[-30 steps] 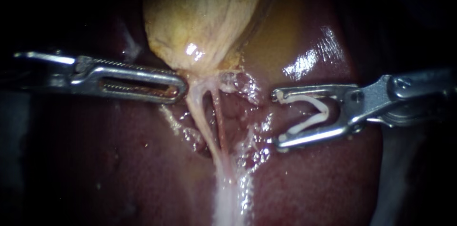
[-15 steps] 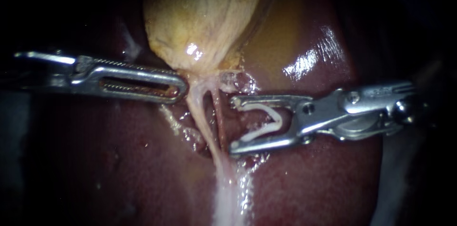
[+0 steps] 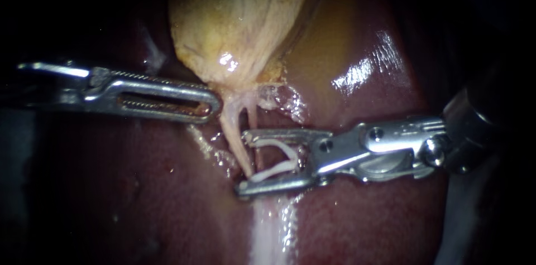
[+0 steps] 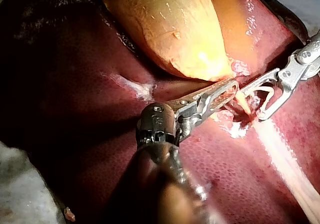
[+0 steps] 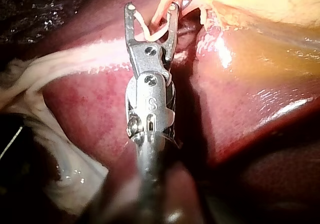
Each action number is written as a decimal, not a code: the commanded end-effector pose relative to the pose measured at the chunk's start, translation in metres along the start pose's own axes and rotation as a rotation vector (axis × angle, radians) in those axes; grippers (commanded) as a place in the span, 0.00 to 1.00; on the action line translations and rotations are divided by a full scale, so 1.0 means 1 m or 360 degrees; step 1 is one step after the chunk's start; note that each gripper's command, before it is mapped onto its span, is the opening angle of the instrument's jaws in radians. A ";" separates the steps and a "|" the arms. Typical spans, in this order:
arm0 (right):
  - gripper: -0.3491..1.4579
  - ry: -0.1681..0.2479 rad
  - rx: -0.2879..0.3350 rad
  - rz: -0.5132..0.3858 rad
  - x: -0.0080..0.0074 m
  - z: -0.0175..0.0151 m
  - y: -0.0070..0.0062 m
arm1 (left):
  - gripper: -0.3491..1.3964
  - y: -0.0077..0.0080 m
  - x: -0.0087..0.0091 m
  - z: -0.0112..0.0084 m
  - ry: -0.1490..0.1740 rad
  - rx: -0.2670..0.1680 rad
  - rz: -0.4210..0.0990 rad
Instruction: Clipping first clip left tube
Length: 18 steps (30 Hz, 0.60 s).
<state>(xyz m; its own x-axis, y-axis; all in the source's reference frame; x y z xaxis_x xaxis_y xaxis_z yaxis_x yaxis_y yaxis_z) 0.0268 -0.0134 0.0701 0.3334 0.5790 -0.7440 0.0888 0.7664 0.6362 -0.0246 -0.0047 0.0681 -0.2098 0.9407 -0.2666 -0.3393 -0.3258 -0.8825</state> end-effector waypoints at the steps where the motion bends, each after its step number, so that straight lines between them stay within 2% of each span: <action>1: 0.47 -0.0010 0.0005 0.0003 -0.0003 0.0002 0.0000 | 0.00 0.0000 0.0000 0.0000 0.0001 0.0000 -0.0001; 8: 0.47 -0.0041 0.0068 0.0051 -0.0022 0.0017 -0.0005 | 0.00 0.0001 0.0000 0.0000 0.0001 0.0001 -0.0001; 18: 0.46 -0.0069 0.0163 0.0111 -0.0038 0.0032 -0.0014 | 0.00 0.0001 0.0000 0.0000 0.0001 0.0001 -0.0001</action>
<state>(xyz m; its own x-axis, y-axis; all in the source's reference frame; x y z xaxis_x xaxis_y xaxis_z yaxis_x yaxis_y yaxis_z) 0.0285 -0.0176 0.0727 0.3831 0.6186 -0.6860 0.1584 0.6877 0.7085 -0.0246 -0.0048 0.0681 -0.2090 0.9409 -0.2664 -0.3401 -0.3253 -0.8823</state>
